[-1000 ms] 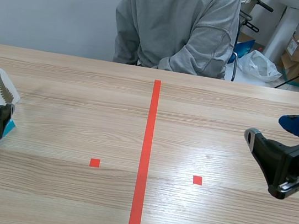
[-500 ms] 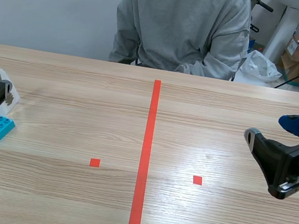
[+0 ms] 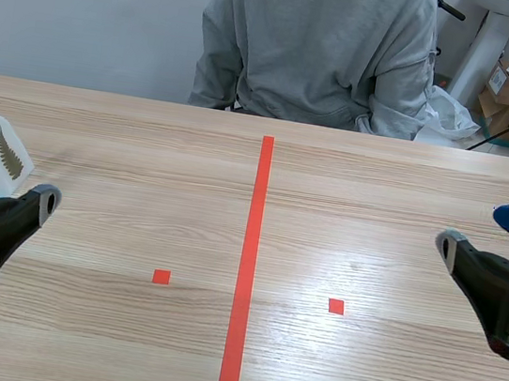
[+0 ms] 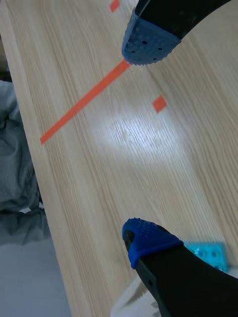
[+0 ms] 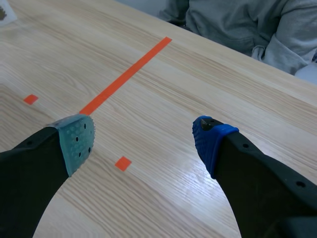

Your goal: Do the leaf sorting experiment

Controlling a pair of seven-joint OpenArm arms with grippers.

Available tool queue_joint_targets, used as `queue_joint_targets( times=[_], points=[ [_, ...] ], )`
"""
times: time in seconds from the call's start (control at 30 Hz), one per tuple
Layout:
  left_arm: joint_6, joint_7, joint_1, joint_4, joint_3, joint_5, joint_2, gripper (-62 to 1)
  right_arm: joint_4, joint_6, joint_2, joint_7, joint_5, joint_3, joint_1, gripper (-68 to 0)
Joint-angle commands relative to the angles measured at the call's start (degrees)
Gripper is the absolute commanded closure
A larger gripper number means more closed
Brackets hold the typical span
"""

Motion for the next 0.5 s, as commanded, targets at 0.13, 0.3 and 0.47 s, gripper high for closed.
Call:
queue_joint_targets(
  times=[0.13, 0.3, 0.47],
  points=[
    [-6.7, 0.0, 3.3, 3.5, -1.3, -0.4, 0.0, -62.3, 0.5, 2.8, 0.3, 0.6, -0.6, 2.1, -3.0, -41.1],
    [-10.3, 0.1, 7.0, 6.4, -1.3, -0.3, 0.0, -62.3, 0.5, 4.1, 0.3, 0.6, -0.6, 2.1, -4.1, -41.1],
    [-14.5, 0.3, 9.9, 9.7, -1.3, -0.3, -0.1, -62.3, 0.5, 4.1, 0.3, 0.2, -0.8, 2.1, -4.2, -41.1]
  ],
)
